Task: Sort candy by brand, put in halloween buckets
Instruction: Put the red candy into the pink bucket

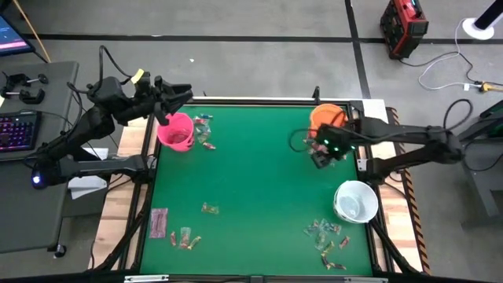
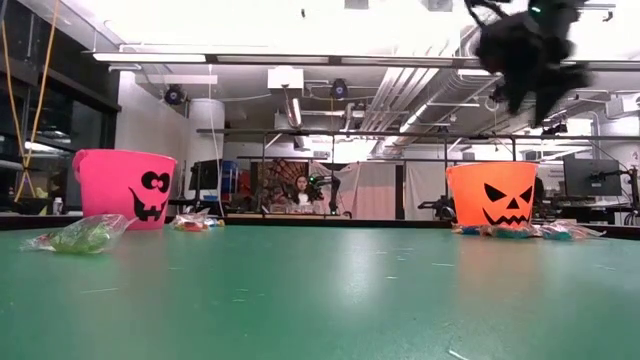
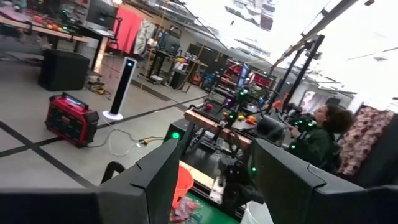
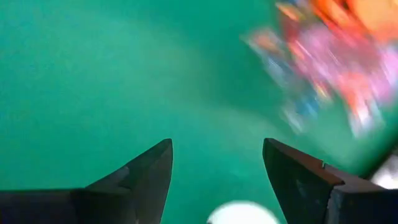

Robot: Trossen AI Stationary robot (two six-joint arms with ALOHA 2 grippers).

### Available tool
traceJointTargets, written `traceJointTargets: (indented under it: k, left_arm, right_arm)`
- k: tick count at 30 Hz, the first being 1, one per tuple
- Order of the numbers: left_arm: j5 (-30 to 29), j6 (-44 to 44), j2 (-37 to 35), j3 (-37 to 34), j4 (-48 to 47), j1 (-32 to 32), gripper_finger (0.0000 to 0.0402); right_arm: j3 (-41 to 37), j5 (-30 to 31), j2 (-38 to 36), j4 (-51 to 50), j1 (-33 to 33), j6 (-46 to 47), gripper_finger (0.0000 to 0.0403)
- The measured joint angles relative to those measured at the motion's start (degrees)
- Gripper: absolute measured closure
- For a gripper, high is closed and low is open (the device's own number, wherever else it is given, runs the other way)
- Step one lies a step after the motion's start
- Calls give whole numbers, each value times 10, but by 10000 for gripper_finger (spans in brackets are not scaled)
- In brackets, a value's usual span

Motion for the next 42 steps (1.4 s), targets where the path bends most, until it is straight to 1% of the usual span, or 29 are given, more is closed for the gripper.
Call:
traceJointTargets:
  k: [2, 4, 6, 11, 17, 20, 25, 32, 42]
  left_arm:
    - [-10, 0, 0, 0, 0, 0, 208]
    - [-13, 0, 0, 0, 0, 0, 208]
    - [-13, 0, 0, 0, 0, 0, 208]
    - [-16, 0, 0, 0, 0, 0, 208]
    - [-20, 0, 0, 0, 0, 0, 208]
    - [-20, 7, 0, 0, 0, 0, 208]
    - [-20, 19, 0, 0, 0, 0, 208]
    - [-20, 16, 0, 0, 0, 0, 208]
    - [-20, 16, 0, 0, 0, 0, 208]
  right_arm:
    - [-27, 20, -15, -31, 10, 53, 161]
    - [-52, 38, -22, -59, 10, 82, 161]
    - [-76, 64, -21, -56, 0, 96, 161]
    - [-128, 125, -10, -8, -32, 104, 161]
    - [-188, 138, 5, 65, -63, 118, 165]
    - [-213, 166, 7, 104, -69, 144, 176]
    - [-238, 212, 7, 152, -81, 149, 192]
    - [-255, 232, 32, 205, -105, 160, 199]
    - [-263, 222, 102, 285, -121, 122, 199]
